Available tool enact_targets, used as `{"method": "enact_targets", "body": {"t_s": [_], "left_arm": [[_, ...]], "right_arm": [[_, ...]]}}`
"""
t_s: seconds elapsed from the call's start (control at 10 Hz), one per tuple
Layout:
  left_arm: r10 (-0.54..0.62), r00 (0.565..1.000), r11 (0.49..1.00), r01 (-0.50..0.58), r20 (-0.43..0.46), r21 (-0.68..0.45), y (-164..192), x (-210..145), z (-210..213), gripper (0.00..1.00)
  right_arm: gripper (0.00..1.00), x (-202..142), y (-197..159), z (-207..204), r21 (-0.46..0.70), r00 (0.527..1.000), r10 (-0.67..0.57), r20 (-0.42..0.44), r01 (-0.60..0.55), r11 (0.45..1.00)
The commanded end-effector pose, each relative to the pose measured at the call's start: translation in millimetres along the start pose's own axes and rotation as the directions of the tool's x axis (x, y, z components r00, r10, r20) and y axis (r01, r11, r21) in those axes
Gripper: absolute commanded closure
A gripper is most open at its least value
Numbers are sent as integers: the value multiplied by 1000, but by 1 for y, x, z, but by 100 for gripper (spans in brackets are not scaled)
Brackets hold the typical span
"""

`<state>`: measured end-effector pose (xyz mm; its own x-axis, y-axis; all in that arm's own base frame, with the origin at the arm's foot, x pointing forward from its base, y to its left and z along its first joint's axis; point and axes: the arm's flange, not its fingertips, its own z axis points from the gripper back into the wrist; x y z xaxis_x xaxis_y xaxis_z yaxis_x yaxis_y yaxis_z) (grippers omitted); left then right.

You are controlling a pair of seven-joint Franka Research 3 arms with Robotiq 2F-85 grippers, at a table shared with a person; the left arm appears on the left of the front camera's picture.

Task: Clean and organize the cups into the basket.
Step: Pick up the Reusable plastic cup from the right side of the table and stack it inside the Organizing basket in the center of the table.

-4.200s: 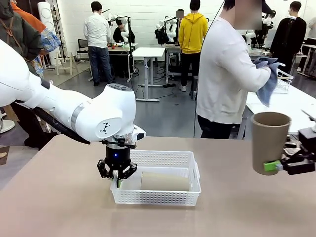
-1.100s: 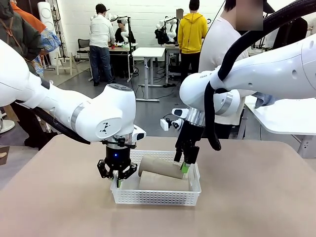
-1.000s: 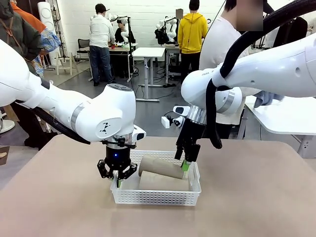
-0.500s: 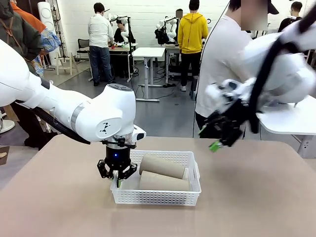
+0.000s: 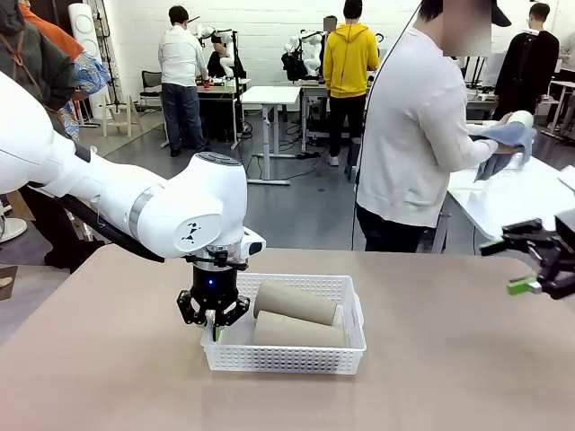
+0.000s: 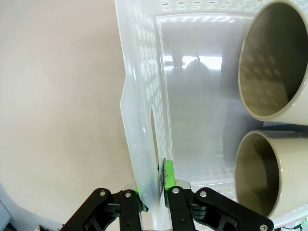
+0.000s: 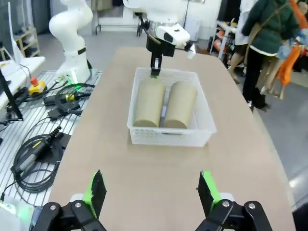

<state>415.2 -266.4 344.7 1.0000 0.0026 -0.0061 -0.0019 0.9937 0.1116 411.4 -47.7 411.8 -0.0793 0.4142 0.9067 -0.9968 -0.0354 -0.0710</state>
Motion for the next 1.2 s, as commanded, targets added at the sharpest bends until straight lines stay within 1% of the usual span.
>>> {"method": "enact_targets", "body": {"t_s": [0.0, 0.2, 0.4, 0.5, 0.6, 1.1], "left_arm": [[20, 1000, 1000, -20, -2, 3, -3, -1, -1, 100], [20, 1000, 1000, -20, -2, 3, -3, -1, -1, 100], [20, 1000, 1000, -20, -2, 3, -3, -1, -1, 100], [20, 1000, 1000, -20, -2, 3, -3, -1, -1, 100], [20, 1000, 1000, -20, -2, 3, -3, -1, -1, 100], [20, 1000, 1000, -20, -2, 3, -3, -1, -1, 100]], "right_arm": [[0, -40, -9, 4, -30, 993, -19, 114, 23, 999], [0, -66, 3, 20, -72, 985, -27, 172, 40, 997], [0, -85, 6, 26, -111, 976, -74, 205, 99, 989], [0, -87, 6, 26, -141, 979, -89, 185, 116, 983], [0, -84, 10, 24, -79, 983, -79, 164, 93, 993], [0, -84, 10, 24, -79, 983, -79, 164, 93, 993]]}}
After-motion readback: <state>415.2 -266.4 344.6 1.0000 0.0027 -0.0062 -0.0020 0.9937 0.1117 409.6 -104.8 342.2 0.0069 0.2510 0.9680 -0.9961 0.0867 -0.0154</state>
